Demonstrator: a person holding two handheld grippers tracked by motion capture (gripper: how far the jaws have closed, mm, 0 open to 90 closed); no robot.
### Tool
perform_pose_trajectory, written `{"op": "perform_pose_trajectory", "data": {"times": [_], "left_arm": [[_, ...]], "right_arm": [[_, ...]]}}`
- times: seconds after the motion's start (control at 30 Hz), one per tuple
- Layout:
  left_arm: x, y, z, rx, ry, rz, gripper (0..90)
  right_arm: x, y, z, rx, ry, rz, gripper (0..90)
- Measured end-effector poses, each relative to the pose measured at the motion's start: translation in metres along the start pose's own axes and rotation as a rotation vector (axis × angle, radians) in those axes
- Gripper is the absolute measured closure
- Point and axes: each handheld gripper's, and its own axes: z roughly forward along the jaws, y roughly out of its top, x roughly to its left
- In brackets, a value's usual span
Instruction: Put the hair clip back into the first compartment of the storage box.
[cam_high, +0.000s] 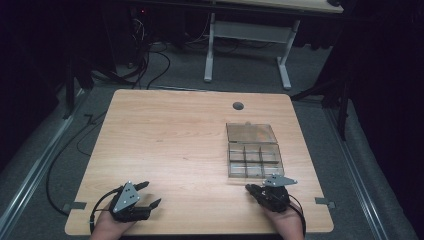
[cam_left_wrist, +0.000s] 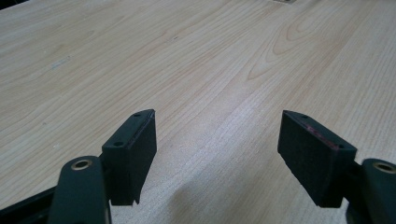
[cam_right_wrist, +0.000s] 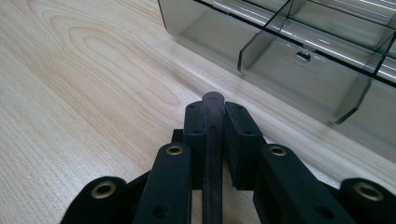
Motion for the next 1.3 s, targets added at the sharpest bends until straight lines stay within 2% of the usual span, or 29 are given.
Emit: {"op": "perform_pose_trajectory", "data": {"times": [0.4,0.73,0.8,0.93,1.0,1.03,1.3], "left_arm": [[0.0,0.0,0.0,0.002,0.0,0.002,28.6],[0.0,0.0,0.0,0.005,-0.001,0.006,28.6],[0.0,0.0,0.0,0.002,-0.003,0.006,28.6],[-0.001,0.0,0.0,0.0,-0.003,0.008,28.7],[-0.001,0.0,0.0,-0.002,-0.005,0.009,28.8],[-0.001,0.0,-0.001,-0.005,-0.005,0.01,28.8],[-0.001,0.0,-0.001,-0.006,-0.009,0.014,29.1]], "right_arm": [[0.0,0.0,-0.004,-0.027,0.01,0.02,75.0],[-0.003,-0.002,-0.013,-0.048,-0.002,0.04,71.3],[-0.004,-0.003,-0.014,-0.046,-0.002,0.054,70.2],[-0.006,-0.004,-0.017,-0.039,-0.04,0.062,68.7],[-0.006,-0.004,-0.017,-0.035,-0.043,0.066,68.8],[-0.007,-0.004,-0.018,-0.014,-0.049,0.082,68.7],[-0.01,0.001,-0.021,0.052,-0.068,0.095,70.2]]}}
